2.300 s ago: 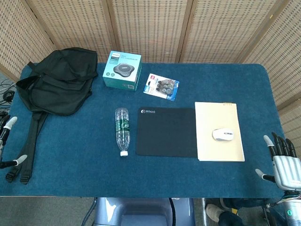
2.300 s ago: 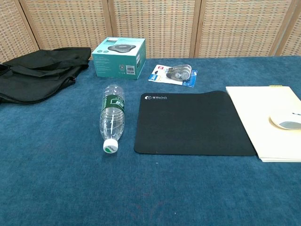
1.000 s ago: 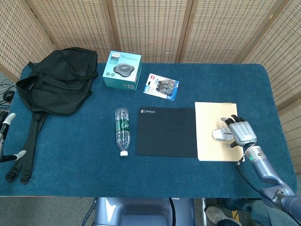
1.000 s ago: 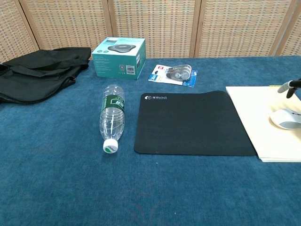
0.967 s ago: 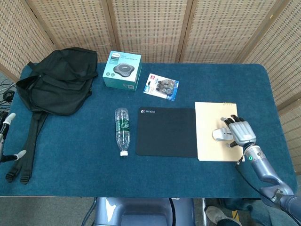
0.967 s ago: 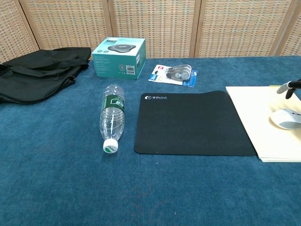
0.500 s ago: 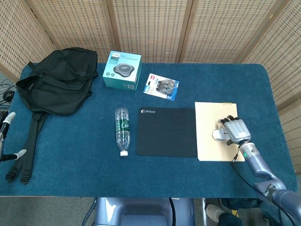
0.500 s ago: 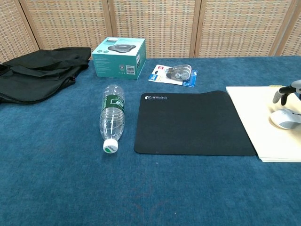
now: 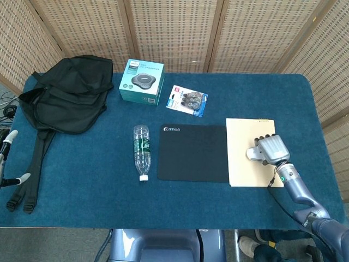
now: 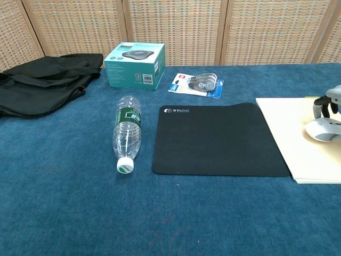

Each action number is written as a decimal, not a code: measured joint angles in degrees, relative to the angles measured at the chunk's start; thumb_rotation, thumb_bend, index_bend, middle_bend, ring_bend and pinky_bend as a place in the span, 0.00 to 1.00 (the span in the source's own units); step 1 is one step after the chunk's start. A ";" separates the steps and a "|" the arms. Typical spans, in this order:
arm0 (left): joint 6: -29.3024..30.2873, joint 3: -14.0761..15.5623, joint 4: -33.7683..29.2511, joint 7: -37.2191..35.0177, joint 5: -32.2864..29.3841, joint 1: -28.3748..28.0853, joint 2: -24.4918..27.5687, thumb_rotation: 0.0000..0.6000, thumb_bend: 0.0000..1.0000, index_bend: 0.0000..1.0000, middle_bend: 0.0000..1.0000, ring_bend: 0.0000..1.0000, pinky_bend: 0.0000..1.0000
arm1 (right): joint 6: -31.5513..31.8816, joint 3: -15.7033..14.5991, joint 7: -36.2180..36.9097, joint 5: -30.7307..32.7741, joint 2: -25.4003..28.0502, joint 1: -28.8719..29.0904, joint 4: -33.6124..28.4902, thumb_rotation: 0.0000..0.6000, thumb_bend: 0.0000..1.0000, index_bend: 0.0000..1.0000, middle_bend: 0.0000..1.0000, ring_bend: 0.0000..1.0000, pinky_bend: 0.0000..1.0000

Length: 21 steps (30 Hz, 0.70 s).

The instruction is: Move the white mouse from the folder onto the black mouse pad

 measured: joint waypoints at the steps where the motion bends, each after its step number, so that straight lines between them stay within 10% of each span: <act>1: -0.12 0.01 0.01 0.05 -0.04 -0.06 -0.02 1.00 0.00 0.00 0.00 0.00 0.00 | 0.56 -0.14 0.24 -0.50 0.32 0.03 -0.22 1.00 0.39 0.48 0.54 0.41 0.41; 21: -2.77 -0.50 1.26 1.62 -4.47 -1.47 -0.66 1.00 0.00 0.00 0.00 0.00 0.00 | 8.28 -3.54 0.45 -25.34 9.65 17.20 -12.48 1.00 0.60 0.50 0.55 0.42 0.46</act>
